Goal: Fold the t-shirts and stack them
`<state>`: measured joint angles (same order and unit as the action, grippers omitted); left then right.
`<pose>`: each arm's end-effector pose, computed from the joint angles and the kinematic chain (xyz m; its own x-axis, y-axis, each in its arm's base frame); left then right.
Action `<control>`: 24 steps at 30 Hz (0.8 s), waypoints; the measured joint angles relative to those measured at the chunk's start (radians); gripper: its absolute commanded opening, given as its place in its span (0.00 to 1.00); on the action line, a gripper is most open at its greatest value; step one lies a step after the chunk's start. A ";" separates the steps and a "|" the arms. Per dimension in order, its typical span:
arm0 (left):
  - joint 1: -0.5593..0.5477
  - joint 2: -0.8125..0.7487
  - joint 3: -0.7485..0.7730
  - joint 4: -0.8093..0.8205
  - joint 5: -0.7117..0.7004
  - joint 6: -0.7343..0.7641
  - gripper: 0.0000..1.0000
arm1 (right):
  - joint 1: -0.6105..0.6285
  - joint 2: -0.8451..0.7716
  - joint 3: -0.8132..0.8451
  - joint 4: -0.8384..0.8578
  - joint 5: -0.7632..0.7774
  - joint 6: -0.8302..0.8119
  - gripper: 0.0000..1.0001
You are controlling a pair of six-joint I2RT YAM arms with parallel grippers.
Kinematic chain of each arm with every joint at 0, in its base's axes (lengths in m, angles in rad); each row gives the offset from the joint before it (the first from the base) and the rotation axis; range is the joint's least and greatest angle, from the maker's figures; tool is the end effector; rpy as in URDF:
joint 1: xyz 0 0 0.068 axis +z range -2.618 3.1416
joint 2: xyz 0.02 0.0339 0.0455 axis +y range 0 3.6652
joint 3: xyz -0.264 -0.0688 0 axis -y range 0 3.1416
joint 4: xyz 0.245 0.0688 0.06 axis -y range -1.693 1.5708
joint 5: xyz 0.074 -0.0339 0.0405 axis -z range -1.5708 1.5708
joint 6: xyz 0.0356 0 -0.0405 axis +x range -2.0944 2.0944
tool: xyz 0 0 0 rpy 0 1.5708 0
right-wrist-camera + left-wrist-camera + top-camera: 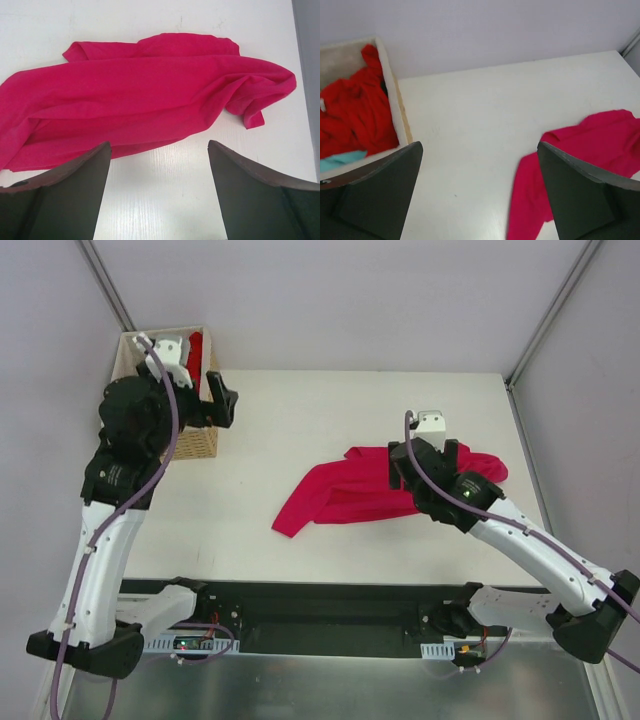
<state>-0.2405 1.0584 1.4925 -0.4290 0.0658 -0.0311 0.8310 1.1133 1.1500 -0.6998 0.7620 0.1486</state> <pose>0.1909 -0.0492 0.5016 -0.0044 -0.0309 -0.9995 0.3015 0.9530 -0.0308 0.1696 0.1494 0.3579 -0.4352 -0.3179 -0.8423 -0.1043 0.9471 -0.3036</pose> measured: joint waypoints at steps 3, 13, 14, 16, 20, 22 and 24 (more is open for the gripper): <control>0.006 -0.068 -0.164 -0.003 0.070 -0.091 0.99 | 0.003 -0.005 0.000 -0.031 0.023 0.013 0.82; -0.156 -0.032 -0.573 -0.030 0.168 -0.235 0.99 | -0.010 -0.050 0.041 -0.132 0.141 0.027 0.84; -0.170 -0.035 -0.586 -0.016 0.166 -0.243 0.99 | -0.020 -0.048 0.051 -0.135 0.145 0.026 0.84; -0.183 -0.041 -0.609 0.021 0.161 -0.260 0.99 | -0.045 -0.039 0.070 -0.143 0.154 0.023 0.83; -0.185 -0.041 -0.671 0.105 0.158 -0.316 0.99 | -0.092 0.014 0.091 -0.158 0.206 0.003 0.83; -0.187 0.009 -0.671 0.128 0.174 -0.330 0.99 | -0.111 0.057 0.103 -0.181 0.225 0.000 0.83; -0.196 0.090 -0.668 0.152 0.171 -0.353 0.99 | -0.144 0.111 0.123 -0.206 0.210 0.000 0.82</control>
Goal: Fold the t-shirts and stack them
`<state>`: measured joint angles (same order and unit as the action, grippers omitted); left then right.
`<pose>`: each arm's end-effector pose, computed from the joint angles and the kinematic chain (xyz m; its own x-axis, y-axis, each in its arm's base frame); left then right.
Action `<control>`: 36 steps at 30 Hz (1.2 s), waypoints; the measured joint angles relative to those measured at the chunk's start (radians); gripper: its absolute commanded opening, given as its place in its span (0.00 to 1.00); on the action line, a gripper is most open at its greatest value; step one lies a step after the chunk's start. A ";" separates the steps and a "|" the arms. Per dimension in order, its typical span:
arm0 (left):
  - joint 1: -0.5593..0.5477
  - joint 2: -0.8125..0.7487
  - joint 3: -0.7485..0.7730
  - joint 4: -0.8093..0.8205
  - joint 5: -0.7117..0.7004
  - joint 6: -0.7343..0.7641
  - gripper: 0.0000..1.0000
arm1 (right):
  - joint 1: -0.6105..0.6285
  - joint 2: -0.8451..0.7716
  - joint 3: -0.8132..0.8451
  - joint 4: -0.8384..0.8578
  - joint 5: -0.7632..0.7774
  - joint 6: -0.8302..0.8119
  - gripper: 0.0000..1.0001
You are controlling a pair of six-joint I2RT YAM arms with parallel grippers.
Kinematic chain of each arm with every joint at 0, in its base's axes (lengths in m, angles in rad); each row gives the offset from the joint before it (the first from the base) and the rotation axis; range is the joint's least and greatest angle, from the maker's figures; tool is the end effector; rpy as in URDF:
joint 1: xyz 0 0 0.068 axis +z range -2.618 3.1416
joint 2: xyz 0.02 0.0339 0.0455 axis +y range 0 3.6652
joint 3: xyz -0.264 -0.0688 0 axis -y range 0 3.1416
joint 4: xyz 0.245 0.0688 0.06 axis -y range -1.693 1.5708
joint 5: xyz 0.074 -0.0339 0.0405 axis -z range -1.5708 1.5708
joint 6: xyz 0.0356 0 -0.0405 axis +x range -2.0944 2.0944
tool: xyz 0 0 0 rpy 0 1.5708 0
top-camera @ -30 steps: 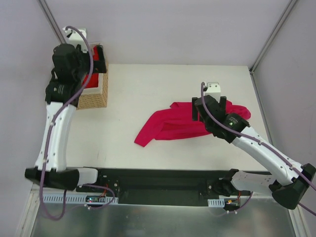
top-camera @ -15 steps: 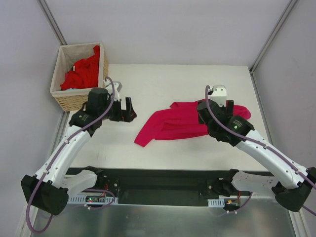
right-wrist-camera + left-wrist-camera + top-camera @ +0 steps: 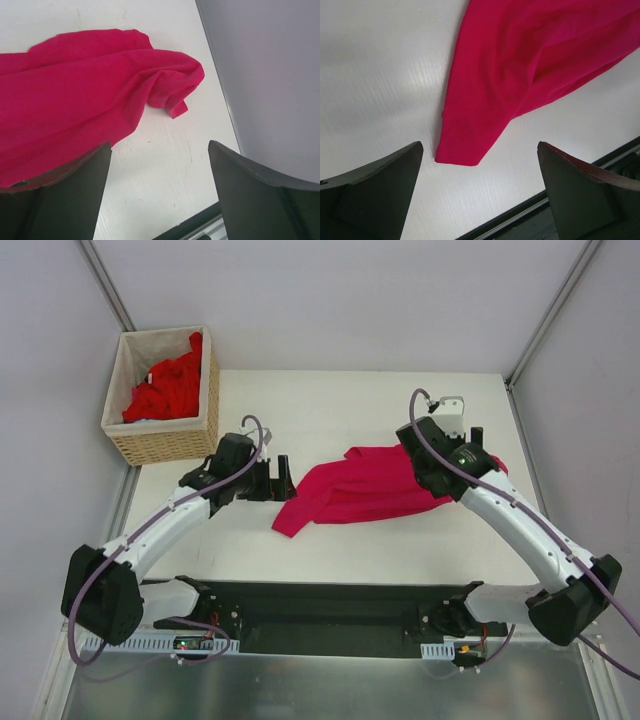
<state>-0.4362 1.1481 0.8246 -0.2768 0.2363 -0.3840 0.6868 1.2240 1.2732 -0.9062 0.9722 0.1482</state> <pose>0.2255 -0.1143 0.2719 -0.6942 -0.0783 -0.7155 0.3514 0.8307 -0.4317 0.1993 0.1254 0.3627 -0.5691 -0.3590 -0.7397 0.1466 0.8409 -0.5209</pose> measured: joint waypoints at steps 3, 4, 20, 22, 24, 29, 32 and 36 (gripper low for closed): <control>-0.016 0.087 0.000 0.001 -0.017 -0.026 0.99 | -0.074 0.049 0.008 -0.013 -0.049 0.001 0.80; -0.020 0.104 0.000 0.002 -0.029 -0.032 0.99 | -0.098 0.056 0.008 -0.017 -0.064 0.002 0.76; -0.035 0.209 -0.023 -0.001 -0.124 -0.158 0.99 | -0.270 0.107 0.025 -0.024 -0.200 0.008 0.77; -0.049 0.209 -0.039 0.001 -0.128 -0.175 0.99 | -0.286 0.106 0.017 -0.021 -0.211 0.009 0.92; -0.063 0.209 -0.057 0.006 -0.127 -0.192 0.99 | -0.300 0.106 0.008 -0.020 -0.224 0.008 0.96; -0.082 0.208 -0.132 0.039 -0.109 -0.236 0.91 | -0.323 0.106 -0.003 -0.018 -0.254 0.005 0.95; -0.082 0.192 -0.172 0.048 -0.109 -0.260 0.85 | -0.324 0.106 -0.011 -0.016 -0.261 0.005 0.95; -0.082 0.171 -0.200 0.077 -0.111 -0.270 0.75 | -0.324 0.102 -0.023 -0.008 -0.278 0.004 0.94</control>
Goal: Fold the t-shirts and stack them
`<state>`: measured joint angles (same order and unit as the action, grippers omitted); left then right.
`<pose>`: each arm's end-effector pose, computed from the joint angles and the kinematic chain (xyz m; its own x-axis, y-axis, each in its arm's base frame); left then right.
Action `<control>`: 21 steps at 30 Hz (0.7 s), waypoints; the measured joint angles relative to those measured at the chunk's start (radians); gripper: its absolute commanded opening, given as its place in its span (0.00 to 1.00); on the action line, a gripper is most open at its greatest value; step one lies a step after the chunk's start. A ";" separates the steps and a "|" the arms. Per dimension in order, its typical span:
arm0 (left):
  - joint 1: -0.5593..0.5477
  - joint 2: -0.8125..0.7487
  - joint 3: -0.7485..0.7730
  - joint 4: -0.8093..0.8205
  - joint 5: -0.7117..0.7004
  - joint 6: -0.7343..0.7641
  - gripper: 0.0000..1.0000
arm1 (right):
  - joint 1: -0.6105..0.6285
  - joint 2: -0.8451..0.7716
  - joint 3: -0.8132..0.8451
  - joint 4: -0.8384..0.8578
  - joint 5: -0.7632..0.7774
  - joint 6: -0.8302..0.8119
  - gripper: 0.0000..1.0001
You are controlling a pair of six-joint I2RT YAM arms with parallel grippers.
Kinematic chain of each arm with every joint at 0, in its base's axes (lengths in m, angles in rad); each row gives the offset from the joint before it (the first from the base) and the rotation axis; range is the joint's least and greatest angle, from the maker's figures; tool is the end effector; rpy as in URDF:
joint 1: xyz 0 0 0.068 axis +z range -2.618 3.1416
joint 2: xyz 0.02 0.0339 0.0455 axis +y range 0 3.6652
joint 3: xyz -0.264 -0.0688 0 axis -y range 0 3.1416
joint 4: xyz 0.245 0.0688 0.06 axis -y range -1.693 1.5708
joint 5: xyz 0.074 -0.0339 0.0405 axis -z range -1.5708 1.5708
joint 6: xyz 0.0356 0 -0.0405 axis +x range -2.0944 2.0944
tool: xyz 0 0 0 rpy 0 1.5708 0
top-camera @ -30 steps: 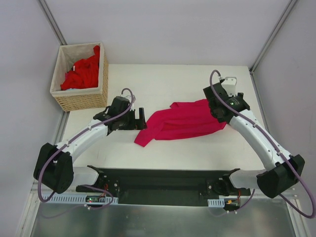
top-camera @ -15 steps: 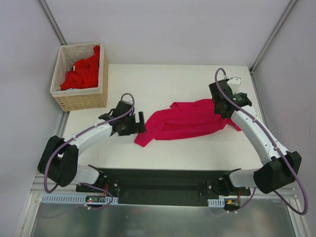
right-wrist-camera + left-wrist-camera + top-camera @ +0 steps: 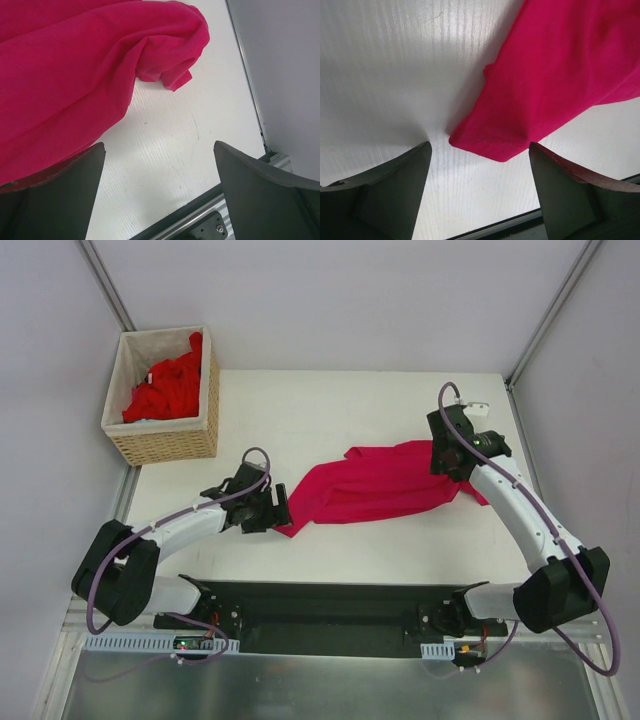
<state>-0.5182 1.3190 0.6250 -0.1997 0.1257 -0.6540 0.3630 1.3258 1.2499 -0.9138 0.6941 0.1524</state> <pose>0.2145 -0.1274 0.1734 -0.8778 -0.1943 -0.4378 0.0323 0.8880 -0.4587 0.2516 0.0712 0.3261 -0.7639 -0.1653 -0.6237 0.1733 0.8785 -0.4452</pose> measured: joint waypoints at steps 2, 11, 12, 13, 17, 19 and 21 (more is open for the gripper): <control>0.000 0.000 -0.007 0.015 0.000 -0.006 0.67 | 0.000 -0.004 -0.006 0.001 -0.005 0.000 0.94; 0.000 0.048 -0.016 0.098 -0.005 -0.017 0.35 | 0.000 -0.027 -0.021 0.006 -0.014 -0.007 0.93; 0.000 0.056 -0.016 0.108 -0.008 -0.017 0.33 | 0.000 -0.031 -0.021 0.007 -0.015 -0.007 0.93; 0.000 0.062 -0.016 0.117 -0.008 -0.016 0.27 | 0.000 -0.034 -0.021 0.009 -0.015 -0.008 0.93; 0.000 0.074 -0.016 0.133 -0.013 -0.019 0.26 | 0.000 -0.039 -0.021 0.012 -0.017 -0.008 0.93; 0.000 0.074 -0.016 0.134 -0.016 -0.019 0.22 | 0.000 -0.039 -0.021 0.012 -0.019 -0.008 0.92; 0.000 0.073 -0.016 0.135 -0.022 -0.019 0.17 | 0.000 -0.039 -0.021 0.013 -0.021 -0.008 0.92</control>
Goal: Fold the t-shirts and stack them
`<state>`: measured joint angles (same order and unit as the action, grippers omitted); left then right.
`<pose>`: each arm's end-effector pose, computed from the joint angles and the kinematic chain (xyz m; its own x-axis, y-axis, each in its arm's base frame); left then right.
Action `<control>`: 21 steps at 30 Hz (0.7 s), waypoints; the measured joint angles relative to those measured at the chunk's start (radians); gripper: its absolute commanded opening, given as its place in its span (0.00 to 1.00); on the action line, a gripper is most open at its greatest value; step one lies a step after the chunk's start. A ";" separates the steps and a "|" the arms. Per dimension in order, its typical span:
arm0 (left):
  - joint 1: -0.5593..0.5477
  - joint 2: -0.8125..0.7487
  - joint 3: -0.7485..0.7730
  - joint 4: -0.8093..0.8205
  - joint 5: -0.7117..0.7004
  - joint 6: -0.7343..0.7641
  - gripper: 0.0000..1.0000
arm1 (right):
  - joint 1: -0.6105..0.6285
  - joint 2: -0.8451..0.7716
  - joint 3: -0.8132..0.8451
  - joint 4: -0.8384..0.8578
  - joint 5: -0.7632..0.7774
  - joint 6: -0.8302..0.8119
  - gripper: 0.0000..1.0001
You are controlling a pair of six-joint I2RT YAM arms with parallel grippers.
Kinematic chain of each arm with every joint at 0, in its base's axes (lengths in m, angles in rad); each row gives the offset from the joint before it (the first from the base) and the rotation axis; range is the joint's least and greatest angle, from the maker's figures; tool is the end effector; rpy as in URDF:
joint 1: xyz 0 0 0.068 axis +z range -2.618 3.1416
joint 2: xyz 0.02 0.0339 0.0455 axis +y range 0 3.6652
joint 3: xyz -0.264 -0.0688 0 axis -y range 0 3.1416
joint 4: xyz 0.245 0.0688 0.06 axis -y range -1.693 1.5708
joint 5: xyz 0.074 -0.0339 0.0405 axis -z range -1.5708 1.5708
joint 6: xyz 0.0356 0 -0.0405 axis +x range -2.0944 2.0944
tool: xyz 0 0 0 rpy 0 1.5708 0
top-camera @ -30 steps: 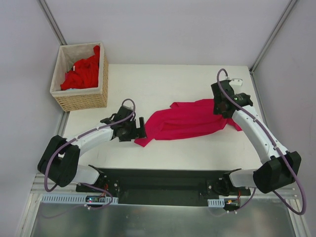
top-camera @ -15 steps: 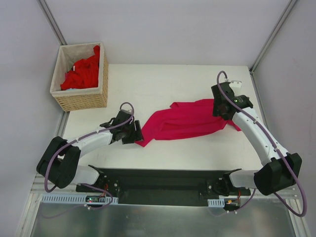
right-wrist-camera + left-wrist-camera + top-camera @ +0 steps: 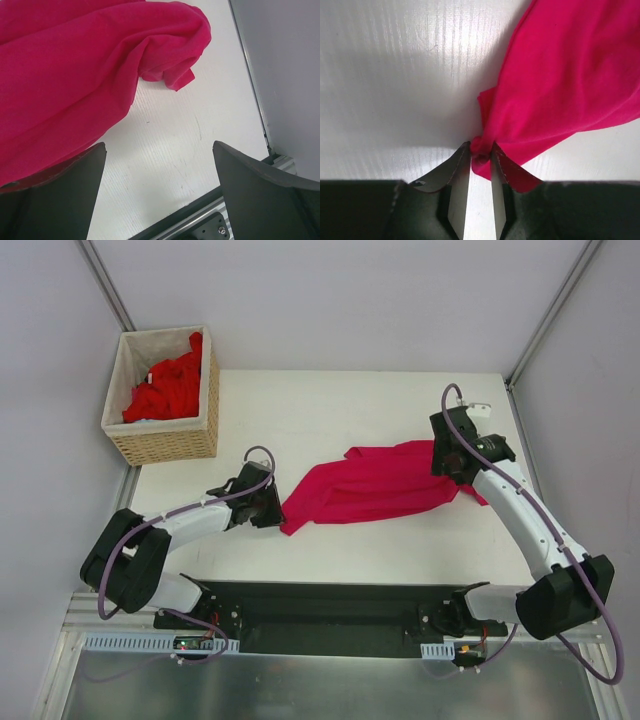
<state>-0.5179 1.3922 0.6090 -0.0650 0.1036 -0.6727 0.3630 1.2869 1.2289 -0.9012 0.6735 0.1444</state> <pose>0.2253 -0.1326 0.1609 -0.8536 -0.2269 -0.4689 0.0255 0.8808 -0.4727 0.2440 0.0689 0.3293 -0.7492 -0.1642 -0.6417 0.1668 0.8908 -0.4227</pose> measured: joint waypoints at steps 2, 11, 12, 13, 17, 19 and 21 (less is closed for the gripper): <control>0.000 -0.002 0.000 -0.002 -0.008 -0.001 0.00 | 0.000 0.002 0.000 0.000 0.000 0.000 0.92; 0.000 -0.097 0.073 -0.164 -0.115 0.010 0.00 | -0.022 0.074 0.000 0.000 0.000 -0.005 0.95; 0.000 -0.103 0.106 -0.183 -0.125 0.016 0.00 | -0.024 0.079 0.001 0.000 -0.001 -0.005 0.95; 0.000 -0.105 0.135 -0.198 -0.135 0.022 0.00 | -0.025 0.081 0.004 0.000 -0.002 -0.005 0.95; 0.000 -0.106 0.280 -0.245 -0.169 0.046 0.00 | -0.026 0.081 0.080 -0.005 -0.023 -0.019 0.95; 0.000 -0.105 0.340 -0.264 -0.187 0.060 0.00 | -0.026 0.081 0.141 -0.003 -0.042 -0.035 0.95; 0.002 -0.103 0.389 -0.287 -0.202 0.073 0.00 | -0.027 0.082 0.216 -0.005 -0.070 -0.058 0.95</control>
<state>-0.5156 1.2888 0.9985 -0.3523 -0.0982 -0.5999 0.3363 1.3685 1.4448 -0.9062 0.6033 0.0868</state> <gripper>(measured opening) 0.028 0.949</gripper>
